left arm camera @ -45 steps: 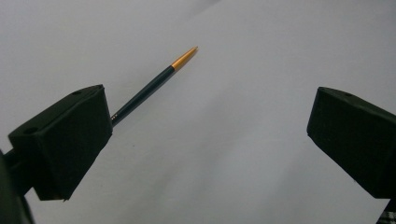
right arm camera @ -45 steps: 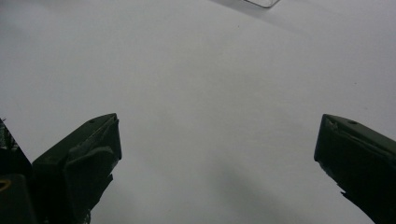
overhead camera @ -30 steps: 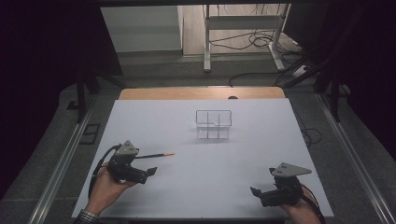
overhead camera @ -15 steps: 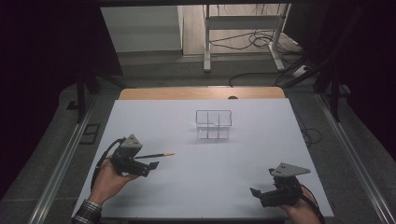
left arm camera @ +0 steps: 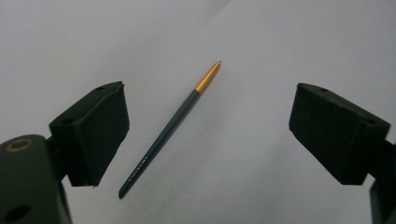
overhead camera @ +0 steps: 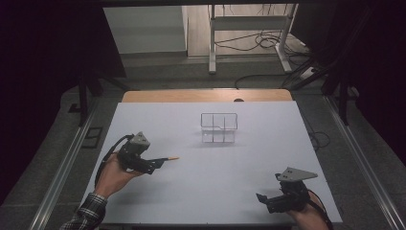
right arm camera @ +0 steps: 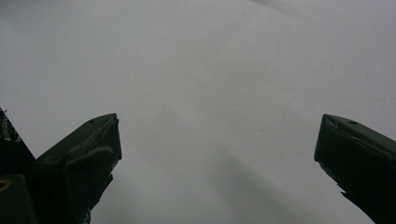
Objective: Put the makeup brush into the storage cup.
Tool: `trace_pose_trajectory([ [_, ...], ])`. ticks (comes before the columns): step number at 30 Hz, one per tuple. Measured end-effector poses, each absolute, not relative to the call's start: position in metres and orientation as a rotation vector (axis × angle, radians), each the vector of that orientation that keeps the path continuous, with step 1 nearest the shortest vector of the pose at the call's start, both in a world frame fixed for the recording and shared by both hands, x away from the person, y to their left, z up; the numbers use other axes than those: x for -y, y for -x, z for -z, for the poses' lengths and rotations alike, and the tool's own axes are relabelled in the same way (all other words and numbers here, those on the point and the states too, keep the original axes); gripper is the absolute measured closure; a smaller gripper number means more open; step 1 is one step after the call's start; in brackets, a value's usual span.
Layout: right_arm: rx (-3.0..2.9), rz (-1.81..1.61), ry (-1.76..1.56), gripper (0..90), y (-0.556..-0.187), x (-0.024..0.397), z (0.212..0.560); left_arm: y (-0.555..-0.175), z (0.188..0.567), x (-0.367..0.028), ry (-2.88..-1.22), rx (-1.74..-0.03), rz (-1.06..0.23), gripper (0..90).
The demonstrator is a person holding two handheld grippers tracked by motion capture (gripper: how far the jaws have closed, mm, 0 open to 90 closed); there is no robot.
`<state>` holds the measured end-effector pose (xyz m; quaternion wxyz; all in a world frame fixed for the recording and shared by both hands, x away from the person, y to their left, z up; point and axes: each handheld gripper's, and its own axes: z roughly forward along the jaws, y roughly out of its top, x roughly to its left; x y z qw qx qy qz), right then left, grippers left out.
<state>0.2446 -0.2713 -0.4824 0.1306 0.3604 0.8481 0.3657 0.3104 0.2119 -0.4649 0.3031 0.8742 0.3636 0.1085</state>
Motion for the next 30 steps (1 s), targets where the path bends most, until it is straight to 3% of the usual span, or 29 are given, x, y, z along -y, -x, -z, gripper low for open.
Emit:
trace_pose_trajectory([
  [12, -2.468, -1.068, -1.049, 0.6, -0.245, 0.271, 0.483, -0.326, 0.471, -0.203, -2.419, -0.919, -0.286, 22.9],
  [30, -2.489, -1.065, -1.048, 1.1, -0.245, 0.270, 0.484, -0.347, 0.489, -0.202, -2.612, -0.854, -0.249, 47.5],
])
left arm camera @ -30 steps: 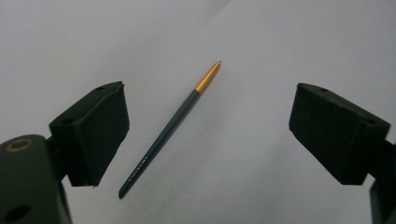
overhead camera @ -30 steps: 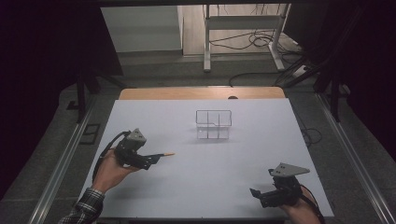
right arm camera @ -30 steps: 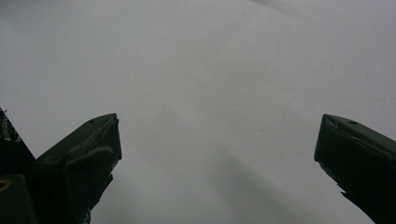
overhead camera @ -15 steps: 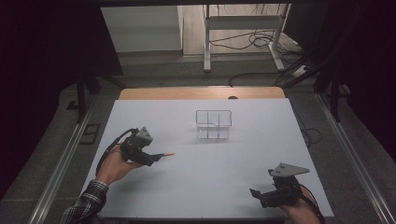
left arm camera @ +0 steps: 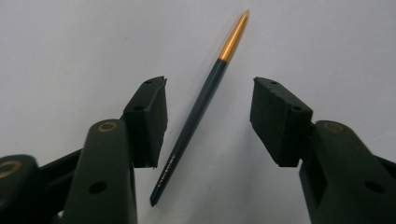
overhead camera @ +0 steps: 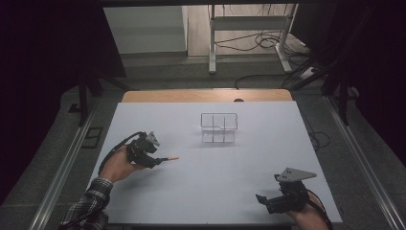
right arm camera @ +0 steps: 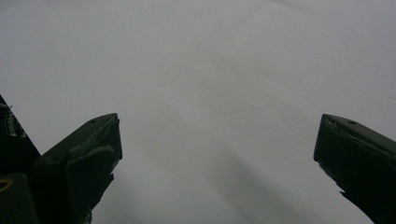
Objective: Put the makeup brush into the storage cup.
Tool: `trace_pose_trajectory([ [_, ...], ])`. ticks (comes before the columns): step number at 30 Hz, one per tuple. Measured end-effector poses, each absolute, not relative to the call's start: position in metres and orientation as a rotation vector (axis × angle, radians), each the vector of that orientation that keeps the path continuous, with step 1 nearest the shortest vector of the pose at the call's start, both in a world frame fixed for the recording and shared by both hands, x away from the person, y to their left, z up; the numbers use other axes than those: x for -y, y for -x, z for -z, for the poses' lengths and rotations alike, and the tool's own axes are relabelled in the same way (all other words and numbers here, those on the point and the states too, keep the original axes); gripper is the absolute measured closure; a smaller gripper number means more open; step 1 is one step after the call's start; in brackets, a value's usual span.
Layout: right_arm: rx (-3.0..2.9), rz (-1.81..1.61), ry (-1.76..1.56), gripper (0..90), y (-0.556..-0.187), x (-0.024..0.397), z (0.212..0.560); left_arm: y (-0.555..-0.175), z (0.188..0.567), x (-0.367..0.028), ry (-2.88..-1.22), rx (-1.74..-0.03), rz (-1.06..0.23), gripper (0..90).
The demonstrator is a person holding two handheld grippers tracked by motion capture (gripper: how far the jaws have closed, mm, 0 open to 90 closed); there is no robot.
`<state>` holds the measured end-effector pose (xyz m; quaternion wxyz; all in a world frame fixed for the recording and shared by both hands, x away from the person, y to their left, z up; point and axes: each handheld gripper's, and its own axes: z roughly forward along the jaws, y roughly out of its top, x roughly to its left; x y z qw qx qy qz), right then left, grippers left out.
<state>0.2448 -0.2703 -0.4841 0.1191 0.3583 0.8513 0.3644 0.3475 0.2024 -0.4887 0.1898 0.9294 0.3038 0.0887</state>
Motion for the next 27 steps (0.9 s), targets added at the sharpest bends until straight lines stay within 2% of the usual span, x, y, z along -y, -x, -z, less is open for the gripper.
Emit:
trace_pose_trajectory([
  [9, -2.504, -1.060, -1.040, 1.5, -0.245, 0.270, 0.485, -0.360, 0.493, -0.204, -2.726, -0.797, -0.215, 57.4],
  [23, -2.520, -1.056, -1.033, 1.8, -0.245, 0.269, 0.486, -0.373, 0.500, -0.195, -2.846, -0.767, -0.141, 64.9],
  [27, -2.523, -1.055, -1.031, 2.0, -0.245, 0.269, 0.486, -0.376, 0.504, -0.194, -2.874, -0.762, -0.121, 70.1],
])
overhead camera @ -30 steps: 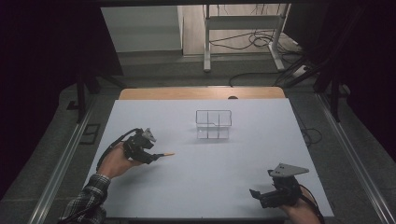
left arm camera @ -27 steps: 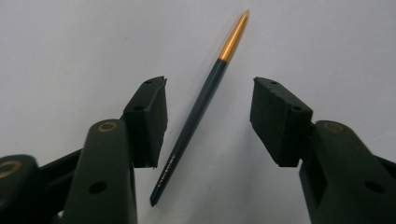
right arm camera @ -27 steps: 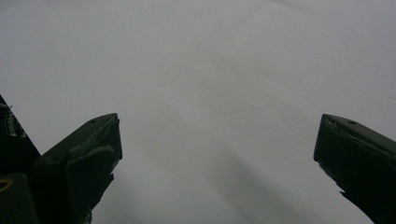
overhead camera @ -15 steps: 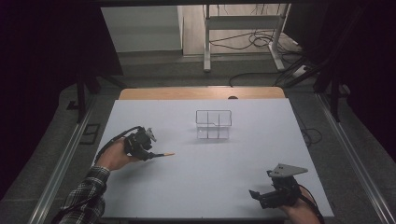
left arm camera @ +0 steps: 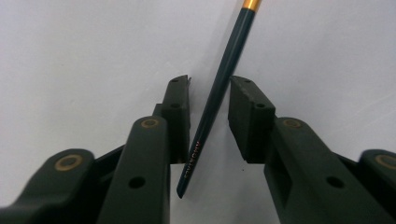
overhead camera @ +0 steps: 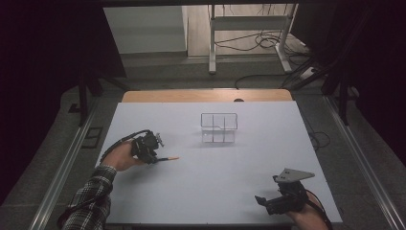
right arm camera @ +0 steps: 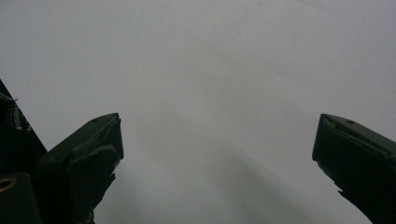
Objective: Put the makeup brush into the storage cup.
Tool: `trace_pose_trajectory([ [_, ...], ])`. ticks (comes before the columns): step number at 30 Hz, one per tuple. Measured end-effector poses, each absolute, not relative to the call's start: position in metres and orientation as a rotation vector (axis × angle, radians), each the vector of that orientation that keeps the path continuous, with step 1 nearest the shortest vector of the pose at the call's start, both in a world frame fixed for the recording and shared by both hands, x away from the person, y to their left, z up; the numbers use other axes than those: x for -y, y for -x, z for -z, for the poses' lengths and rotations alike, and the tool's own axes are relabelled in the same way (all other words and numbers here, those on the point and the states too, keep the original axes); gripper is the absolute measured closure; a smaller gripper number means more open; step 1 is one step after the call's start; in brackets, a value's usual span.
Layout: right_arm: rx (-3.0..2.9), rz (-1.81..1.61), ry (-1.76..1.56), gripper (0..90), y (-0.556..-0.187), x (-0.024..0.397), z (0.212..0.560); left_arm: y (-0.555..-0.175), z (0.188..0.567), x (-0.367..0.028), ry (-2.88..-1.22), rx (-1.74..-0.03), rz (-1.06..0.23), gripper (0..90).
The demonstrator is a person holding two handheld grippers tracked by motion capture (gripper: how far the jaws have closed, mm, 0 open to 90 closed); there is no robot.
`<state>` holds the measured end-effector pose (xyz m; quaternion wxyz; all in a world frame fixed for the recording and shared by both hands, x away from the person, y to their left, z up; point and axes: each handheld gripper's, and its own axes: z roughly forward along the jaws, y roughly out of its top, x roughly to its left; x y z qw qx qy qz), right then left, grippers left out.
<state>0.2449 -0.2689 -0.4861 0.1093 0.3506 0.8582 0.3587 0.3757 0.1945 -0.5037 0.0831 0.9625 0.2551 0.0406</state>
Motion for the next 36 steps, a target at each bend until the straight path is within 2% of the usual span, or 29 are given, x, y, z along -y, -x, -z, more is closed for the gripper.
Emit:
trace_pose_trajectory([
  [4, -2.526, -1.049, -1.031, 2.0, -0.245, 0.269, 0.486, -0.376, 0.507, -0.194, -2.876, -0.769, -0.077, 75.5],
  [5, -2.528, -1.048, -1.028, 2.1, -0.245, 0.269, 0.486, -0.376, 0.507, -0.194, -2.873, -0.770, -0.043, 81.4],
  [6, -2.528, -1.047, -1.027, 2.1, -0.245, 0.269, 0.486, -0.376, 0.507, -0.194, -2.873, -0.770, -0.043, 83.1],
  [21, -2.531, -1.043, -1.027, 2.4, -0.245, 0.268, 0.486, -0.375, 0.504, -0.201, -2.812, -0.842, -0.021, 84.5],
  [36, -2.537, -1.035, -1.034, 2.7, -0.245, 0.268, 0.486, -0.353, 0.480, -0.203, -2.637, -0.866, -0.102, 84.5],
])
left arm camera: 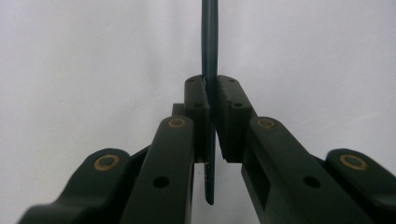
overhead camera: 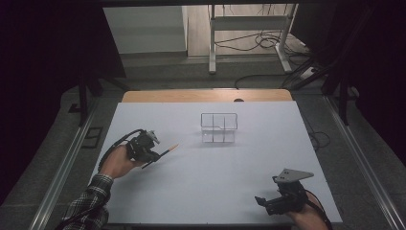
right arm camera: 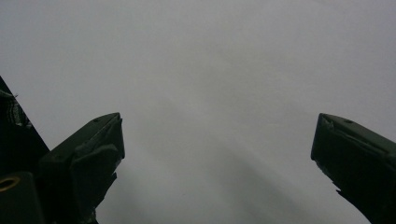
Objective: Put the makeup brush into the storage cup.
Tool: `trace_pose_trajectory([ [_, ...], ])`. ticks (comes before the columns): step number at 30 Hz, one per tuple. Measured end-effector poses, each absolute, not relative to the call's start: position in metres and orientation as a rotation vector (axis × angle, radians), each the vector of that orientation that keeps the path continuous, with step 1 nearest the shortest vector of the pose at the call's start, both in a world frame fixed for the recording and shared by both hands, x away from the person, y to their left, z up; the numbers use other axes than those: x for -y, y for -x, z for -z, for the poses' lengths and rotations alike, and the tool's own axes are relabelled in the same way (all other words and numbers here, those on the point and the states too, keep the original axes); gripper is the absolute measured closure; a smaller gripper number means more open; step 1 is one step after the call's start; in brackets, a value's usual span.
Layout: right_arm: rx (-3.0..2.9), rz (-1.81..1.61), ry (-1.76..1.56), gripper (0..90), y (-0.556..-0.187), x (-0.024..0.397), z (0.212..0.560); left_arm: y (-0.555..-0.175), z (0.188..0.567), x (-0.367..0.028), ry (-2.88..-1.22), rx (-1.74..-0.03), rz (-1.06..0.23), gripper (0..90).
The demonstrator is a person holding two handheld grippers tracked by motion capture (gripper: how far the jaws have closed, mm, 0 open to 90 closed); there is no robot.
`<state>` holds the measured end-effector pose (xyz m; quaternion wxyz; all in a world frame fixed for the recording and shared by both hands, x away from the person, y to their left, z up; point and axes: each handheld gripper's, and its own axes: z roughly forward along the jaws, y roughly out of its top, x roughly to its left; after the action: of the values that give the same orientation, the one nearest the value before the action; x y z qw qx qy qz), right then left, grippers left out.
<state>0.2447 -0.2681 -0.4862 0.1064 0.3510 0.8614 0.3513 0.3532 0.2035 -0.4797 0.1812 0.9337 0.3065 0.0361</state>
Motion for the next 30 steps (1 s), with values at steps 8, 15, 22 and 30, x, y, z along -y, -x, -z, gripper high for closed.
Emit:
trace_pose_trajectory([
  [8, -2.541, -1.037, -1.036, 2.8, -0.245, 0.268, 0.486, -0.341, 0.470, -0.205, -2.526, -0.887, -0.122, 84.5],
  [15, -2.536, -1.044, -1.037, 2.8, -0.245, 0.268, 0.486, -0.330, 0.465, -0.202, -2.460, -0.869, -0.142, 84.5],
  [22, -2.532, -1.046, -1.028, 2.6, -0.245, 0.268, 0.485, -0.318, 0.458, -0.198, -2.384, -0.847, -0.162, 84.5],
  [30, -2.525, -1.071, -1.024, 1.8, -0.245, 0.269, 0.484, -0.301, 0.449, -0.192, -2.282, -0.825, -0.196, 84.5],
])
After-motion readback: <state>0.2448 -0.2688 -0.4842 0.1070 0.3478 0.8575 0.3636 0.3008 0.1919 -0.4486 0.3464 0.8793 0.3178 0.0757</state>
